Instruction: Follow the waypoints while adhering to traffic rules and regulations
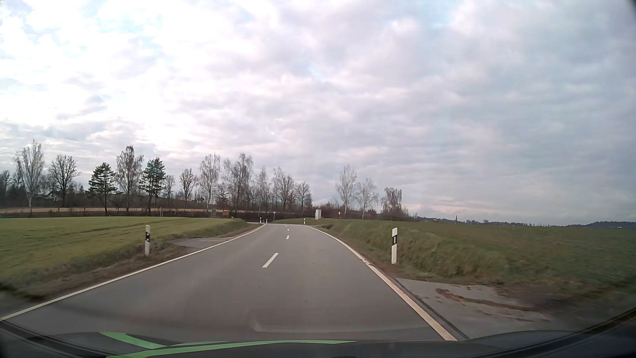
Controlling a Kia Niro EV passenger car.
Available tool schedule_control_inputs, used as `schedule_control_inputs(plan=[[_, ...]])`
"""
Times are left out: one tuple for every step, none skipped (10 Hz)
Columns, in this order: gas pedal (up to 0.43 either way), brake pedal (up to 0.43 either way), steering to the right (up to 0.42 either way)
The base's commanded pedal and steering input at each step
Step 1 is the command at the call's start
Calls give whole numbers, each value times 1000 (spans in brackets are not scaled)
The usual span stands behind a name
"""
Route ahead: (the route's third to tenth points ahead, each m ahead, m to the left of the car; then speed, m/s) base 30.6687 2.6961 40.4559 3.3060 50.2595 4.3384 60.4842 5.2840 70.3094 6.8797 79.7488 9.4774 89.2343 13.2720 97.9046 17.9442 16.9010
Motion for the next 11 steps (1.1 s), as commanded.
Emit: schedule_control_inputs(plan=[[0, 91, -5], [0, 91, -5], [0, 91, -5], [0, 91, -5], [0, 91, -5], [0, 91, -5], [0, 98, -6], [0, 98, -6], [0, 104, -6], [0, 104, -7], [0, 110, -7]])
